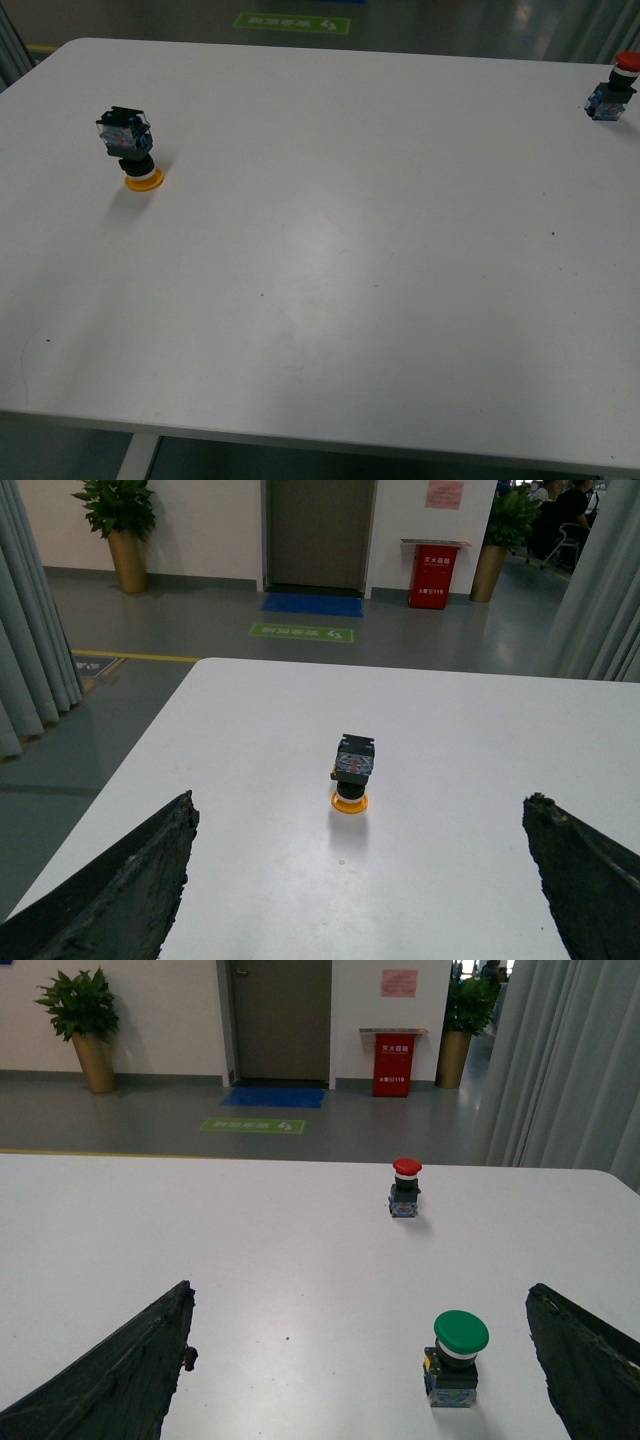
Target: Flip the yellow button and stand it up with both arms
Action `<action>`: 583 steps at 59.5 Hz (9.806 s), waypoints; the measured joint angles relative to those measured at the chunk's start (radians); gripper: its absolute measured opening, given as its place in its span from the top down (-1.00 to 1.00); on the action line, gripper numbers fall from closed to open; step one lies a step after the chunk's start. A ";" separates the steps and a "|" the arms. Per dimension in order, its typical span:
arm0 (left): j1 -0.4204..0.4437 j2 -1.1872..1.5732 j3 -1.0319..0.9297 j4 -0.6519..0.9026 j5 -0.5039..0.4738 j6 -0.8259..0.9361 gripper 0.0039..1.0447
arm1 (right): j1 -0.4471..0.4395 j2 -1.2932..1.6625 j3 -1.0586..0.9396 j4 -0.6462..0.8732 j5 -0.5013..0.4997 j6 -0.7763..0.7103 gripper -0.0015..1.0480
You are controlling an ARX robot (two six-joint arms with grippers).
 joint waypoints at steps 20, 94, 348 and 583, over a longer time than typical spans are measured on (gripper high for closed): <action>0.000 0.000 0.000 0.000 0.000 0.000 -0.87 | 0.000 0.000 0.000 0.000 0.000 0.000 -0.86; 0.275 0.790 0.326 -0.005 0.217 -0.104 -0.87 | 0.000 -0.001 0.000 0.000 0.000 0.000 -0.86; -0.207 1.926 1.160 0.665 0.830 -1.048 0.32 | 0.000 -0.001 0.000 0.000 0.000 0.000 -0.86; -0.371 2.086 1.405 0.911 0.856 -1.391 0.33 | 0.200 1.522 0.871 0.543 -0.142 1.164 -0.76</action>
